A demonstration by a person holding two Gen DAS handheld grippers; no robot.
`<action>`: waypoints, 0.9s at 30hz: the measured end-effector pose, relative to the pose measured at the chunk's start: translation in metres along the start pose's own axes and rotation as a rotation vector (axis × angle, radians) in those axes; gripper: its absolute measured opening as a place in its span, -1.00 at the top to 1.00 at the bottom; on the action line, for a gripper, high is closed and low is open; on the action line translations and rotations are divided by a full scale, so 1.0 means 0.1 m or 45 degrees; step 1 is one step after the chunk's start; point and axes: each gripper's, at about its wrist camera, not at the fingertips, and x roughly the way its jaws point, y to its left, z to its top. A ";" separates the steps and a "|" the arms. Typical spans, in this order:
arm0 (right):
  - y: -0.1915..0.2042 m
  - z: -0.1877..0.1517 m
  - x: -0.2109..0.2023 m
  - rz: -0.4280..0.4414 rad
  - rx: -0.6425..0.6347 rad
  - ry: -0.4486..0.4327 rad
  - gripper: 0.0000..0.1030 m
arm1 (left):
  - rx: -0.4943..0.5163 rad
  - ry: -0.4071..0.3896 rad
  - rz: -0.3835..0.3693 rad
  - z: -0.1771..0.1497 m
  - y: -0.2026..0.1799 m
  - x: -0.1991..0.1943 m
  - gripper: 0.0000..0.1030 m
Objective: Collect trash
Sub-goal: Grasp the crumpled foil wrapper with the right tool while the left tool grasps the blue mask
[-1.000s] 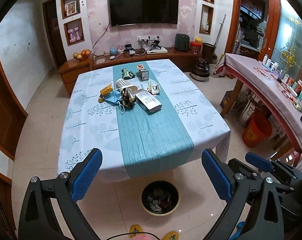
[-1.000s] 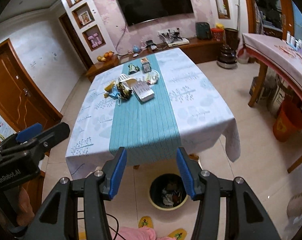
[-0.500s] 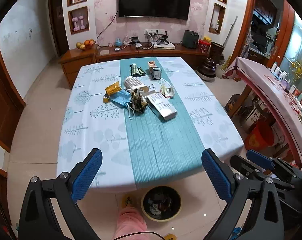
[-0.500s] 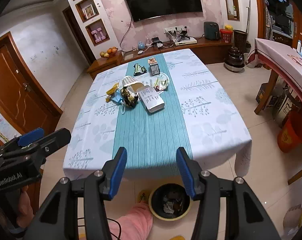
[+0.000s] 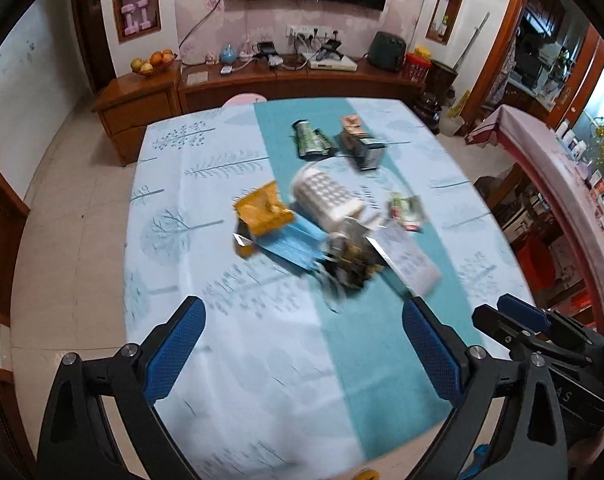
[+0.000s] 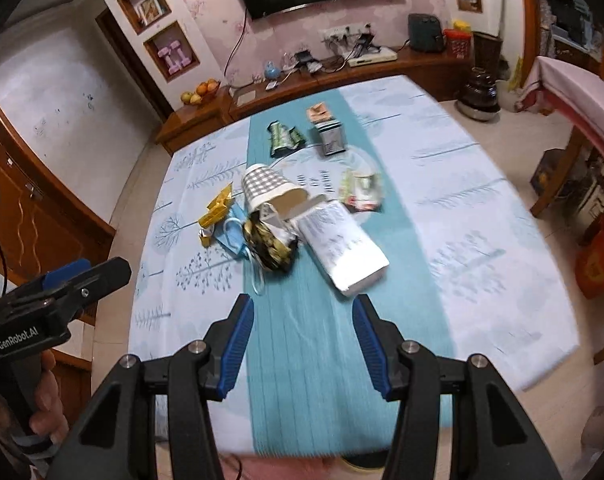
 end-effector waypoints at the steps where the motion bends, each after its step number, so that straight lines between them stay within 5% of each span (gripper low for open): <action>1: 0.04 0.04 0.09 0.004 -0.007 0.008 0.00 | -0.006 0.019 0.001 0.06 0.09 0.09 -0.81; 12: 0.43 0.37 1.22 -0.008 -0.167 0.145 0.00 | -0.118 0.207 -0.069 0.23 0.78 0.82 -0.55; 19: 0.43 0.39 1.39 -0.022 -0.197 0.171 0.00 | -0.204 0.298 -0.192 0.23 0.84 1.10 -0.49; 23: 0.37 0.37 1.44 -0.012 -0.185 0.199 0.36 | -0.248 0.331 -0.240 0.28 0.76 1.24 -0.49; 27: 0.34 0.37 1.44 0.001 -0.167 0.192 0.36 | -0.369 0.392 -0.277 0.34 0.76 1.48 -0.49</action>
